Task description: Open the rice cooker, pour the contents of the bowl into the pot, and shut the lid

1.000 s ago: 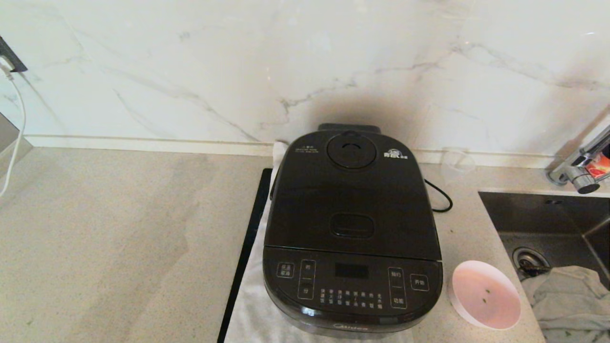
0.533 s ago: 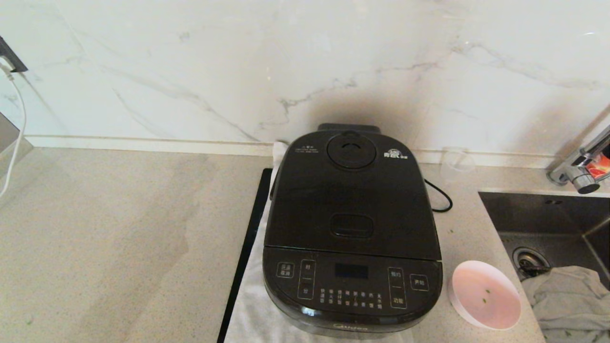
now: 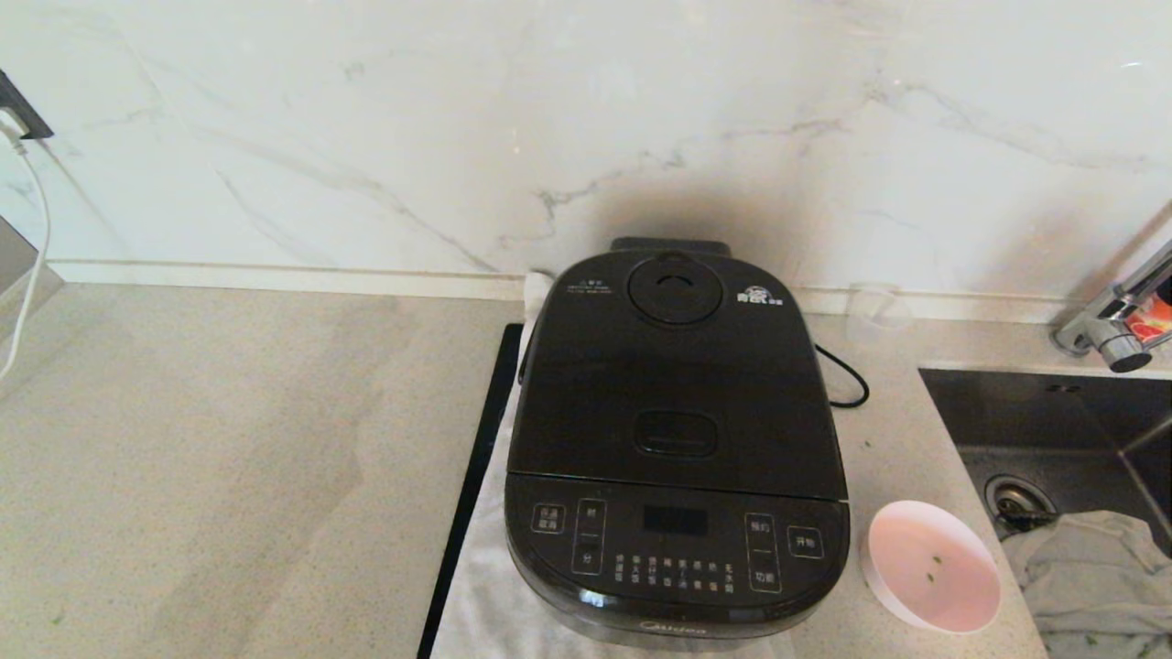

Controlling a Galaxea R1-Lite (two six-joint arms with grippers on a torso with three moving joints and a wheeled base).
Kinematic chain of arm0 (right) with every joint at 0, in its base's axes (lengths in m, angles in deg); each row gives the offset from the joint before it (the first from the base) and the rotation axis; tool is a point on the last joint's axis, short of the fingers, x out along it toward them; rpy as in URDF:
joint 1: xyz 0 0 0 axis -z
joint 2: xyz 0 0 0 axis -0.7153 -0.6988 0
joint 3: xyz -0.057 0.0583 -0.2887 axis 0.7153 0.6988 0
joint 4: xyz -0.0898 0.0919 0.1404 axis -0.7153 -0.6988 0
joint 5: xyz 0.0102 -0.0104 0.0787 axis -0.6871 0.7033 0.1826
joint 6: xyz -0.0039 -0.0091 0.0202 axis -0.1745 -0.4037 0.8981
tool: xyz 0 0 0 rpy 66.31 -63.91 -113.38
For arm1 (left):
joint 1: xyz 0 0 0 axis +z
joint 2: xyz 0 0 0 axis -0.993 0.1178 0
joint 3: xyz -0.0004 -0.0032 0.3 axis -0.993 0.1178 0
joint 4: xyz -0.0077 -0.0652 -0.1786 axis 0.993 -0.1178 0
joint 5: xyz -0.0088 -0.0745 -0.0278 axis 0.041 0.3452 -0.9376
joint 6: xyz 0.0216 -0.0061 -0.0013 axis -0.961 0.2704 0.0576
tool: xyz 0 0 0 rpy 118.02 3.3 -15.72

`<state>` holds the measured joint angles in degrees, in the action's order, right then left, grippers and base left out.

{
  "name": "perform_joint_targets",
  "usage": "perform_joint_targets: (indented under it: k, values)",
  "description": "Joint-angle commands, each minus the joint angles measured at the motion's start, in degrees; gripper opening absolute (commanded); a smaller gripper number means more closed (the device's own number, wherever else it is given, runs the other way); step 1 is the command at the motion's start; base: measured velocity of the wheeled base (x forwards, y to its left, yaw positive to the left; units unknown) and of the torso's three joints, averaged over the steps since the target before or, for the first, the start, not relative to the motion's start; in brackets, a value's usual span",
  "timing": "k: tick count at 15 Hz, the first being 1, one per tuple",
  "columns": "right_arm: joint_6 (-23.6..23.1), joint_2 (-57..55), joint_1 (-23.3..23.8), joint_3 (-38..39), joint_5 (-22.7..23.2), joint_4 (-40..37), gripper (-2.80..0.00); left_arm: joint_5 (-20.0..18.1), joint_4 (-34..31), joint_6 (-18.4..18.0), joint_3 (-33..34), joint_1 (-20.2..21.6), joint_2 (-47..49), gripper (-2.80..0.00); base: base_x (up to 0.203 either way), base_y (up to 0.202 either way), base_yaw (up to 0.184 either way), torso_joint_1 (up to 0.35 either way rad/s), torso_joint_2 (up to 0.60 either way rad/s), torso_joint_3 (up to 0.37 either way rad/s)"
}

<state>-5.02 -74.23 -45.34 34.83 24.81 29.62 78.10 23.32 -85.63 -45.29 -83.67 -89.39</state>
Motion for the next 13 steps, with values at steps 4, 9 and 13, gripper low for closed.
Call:
perform_joint_targets:
  k: [4,9,13]
  values:
    - [0.32,-0.26,0.02,-0.06,0.26,-0.35,-2.8,-0.01,-0.01,-0.03,0.0,0.0,0.0,-2.8,0.0,0.0,0.0,0.0,0.0,0.0]
    - [0.31,-0.18,-0.07,-0.46,0.26,-1.79,-2.8,-0.01,-0.01,-0.03,0.0,0.0,0.0,-2.8,0.0,0.0,0.0,0.0,0.0,0.0]
    - [0.05,-0.28,-0.07,-0.24,0.35,-0.7,-2.8,-0.01,-0.01,-0.03,0.0,0.0,0.0,-2.8,0.0,0.0,0.0,0.0,0.0,0.0]
